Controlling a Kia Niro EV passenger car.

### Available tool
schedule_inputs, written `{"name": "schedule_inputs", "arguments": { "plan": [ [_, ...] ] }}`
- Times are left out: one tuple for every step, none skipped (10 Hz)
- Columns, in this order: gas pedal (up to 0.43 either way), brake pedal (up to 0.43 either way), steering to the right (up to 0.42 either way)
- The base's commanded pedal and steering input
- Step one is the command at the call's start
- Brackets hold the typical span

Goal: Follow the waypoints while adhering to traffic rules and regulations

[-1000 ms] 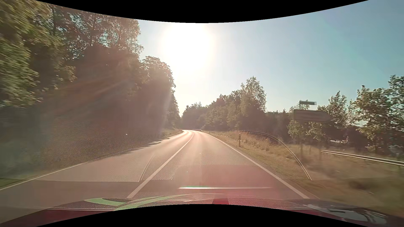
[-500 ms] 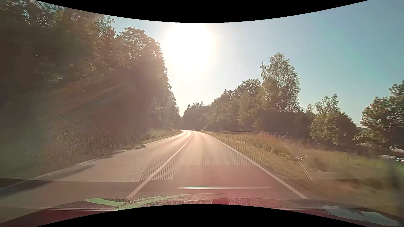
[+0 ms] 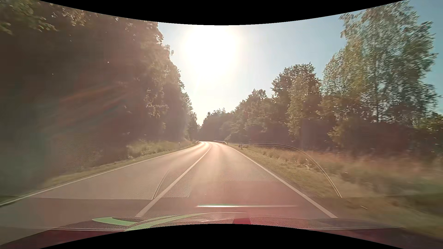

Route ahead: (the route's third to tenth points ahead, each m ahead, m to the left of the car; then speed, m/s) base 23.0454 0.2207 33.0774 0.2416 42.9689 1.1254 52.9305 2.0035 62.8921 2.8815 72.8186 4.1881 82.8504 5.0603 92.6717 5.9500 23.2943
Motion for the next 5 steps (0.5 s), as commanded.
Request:
{"name": "schedule_inputs", "arguments": {
  "plan": [
    [0.0,0.256,-0.005],
    [0.0,0.25,-0.005],
    [0.0,0.25,-0.004],
    [0.0,0.244,-0.003],
    [0.0,0.232,-0.001]
  ]
}}
